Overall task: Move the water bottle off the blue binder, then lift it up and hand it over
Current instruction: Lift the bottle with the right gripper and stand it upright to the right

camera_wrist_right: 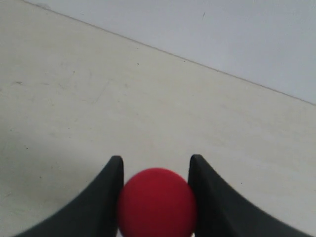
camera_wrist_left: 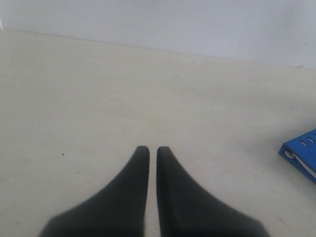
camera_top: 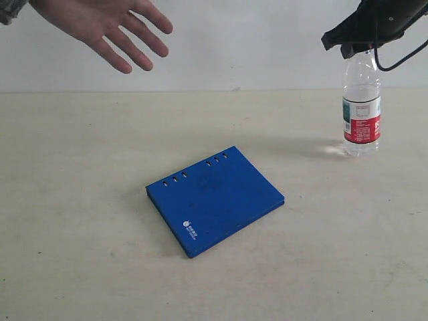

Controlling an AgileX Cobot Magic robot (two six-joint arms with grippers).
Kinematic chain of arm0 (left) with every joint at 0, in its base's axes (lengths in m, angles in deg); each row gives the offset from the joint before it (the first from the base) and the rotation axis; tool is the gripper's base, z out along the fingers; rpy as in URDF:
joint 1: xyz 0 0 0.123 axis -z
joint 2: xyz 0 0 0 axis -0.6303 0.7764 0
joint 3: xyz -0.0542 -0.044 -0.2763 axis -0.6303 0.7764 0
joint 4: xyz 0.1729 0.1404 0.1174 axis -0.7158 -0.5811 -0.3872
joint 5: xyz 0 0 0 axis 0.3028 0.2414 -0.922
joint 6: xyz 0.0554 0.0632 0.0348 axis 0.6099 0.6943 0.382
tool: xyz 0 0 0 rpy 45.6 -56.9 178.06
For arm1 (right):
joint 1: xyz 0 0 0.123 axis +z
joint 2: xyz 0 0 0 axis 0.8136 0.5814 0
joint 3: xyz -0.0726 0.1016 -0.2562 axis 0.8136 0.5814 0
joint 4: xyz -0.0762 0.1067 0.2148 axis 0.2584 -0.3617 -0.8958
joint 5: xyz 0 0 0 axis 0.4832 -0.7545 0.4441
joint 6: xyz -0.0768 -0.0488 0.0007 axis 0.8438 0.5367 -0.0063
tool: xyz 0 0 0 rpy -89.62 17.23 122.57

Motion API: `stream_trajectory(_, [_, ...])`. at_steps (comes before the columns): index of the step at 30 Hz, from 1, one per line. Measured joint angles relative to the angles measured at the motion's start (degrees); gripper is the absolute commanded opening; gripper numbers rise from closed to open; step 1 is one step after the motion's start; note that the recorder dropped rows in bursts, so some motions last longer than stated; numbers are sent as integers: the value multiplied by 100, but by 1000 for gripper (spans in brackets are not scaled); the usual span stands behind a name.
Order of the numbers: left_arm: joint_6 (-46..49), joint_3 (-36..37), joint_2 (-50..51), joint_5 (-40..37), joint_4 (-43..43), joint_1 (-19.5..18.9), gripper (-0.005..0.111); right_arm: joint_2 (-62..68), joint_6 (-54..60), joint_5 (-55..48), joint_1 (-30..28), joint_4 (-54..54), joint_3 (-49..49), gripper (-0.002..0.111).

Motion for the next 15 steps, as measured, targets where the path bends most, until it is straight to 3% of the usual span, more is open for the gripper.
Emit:
stream_trajectory(6, [0,0,0,0,0,0,5,0,38,-144,-10,-8,0,53])
stream_trajectory(15, [0,0,0,0,0,0,5,-503,38,11,-9,3,0,57])
